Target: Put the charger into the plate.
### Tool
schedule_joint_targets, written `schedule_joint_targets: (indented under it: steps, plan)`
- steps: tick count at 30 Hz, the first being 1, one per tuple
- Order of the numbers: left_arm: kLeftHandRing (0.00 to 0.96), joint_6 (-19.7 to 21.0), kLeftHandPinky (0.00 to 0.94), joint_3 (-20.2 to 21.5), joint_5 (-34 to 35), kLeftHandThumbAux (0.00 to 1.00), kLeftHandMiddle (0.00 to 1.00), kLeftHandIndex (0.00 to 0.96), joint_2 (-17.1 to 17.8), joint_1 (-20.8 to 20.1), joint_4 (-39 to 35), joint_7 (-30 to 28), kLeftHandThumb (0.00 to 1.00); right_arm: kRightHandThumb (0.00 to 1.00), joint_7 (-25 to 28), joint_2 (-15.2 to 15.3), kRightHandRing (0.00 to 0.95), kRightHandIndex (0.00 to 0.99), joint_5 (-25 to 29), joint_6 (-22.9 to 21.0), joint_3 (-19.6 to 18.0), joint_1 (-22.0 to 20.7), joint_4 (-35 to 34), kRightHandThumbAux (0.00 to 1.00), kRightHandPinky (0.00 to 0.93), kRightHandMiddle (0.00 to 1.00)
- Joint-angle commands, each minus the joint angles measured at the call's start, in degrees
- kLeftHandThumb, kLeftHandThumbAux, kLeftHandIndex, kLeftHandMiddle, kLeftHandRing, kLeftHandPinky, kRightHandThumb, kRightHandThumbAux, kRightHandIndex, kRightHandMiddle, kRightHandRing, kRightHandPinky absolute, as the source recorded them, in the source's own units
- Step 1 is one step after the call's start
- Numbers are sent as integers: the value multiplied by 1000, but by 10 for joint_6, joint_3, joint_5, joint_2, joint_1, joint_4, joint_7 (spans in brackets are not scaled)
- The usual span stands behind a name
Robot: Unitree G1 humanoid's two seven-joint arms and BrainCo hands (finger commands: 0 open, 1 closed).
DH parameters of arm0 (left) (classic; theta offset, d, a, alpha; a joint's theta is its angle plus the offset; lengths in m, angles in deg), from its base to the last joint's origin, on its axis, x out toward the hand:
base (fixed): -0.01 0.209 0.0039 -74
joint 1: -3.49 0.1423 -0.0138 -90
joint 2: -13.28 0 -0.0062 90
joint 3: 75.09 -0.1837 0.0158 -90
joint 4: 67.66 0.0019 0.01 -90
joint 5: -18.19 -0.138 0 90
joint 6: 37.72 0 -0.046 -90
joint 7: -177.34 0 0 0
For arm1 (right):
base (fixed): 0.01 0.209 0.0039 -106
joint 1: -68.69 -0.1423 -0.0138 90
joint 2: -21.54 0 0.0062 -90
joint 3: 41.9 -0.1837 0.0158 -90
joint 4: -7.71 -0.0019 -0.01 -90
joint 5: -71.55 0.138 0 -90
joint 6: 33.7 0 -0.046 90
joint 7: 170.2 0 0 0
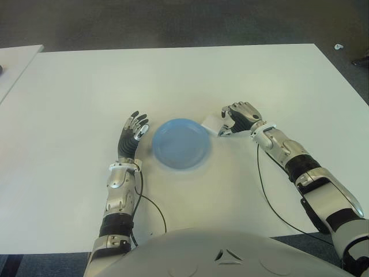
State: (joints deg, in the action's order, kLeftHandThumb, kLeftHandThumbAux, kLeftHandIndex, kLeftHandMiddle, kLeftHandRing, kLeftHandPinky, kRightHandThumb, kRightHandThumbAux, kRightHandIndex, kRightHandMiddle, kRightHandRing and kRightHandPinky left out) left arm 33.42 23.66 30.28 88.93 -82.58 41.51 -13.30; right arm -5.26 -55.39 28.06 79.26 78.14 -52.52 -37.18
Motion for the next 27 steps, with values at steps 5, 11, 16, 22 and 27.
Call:
schedule_joint_targets:
  steps: [5,11,16,22,27]
  plan:
    - [196,-2,186,3,5,554,201,119,3,6,18,-14,0,744,16,-4,865,440,2,-11,-2,16,7,709,861,879]
    - [200,-1,193,5,9,552,205,125,2,5,20,-14,0,745,21,-1,862,440,3,-3,0,14,10,709,849,873]
    - [200,2,193,6,12,551,206,128,1,4,20,-16,0,745,24,3,857,440,-2,3,4,10,12,709,836,869]
    - [201,-1,193,7,15,548,207,124,2,2,24,-19,0,745,24,3,855,440,-5,6,5,8,15,709,845,864]
    - [200,-4,190,9,16,542,206,120,3,1,27,-25,0,745,27,3,857,440,-4,3,4,5,15,709,852,862]
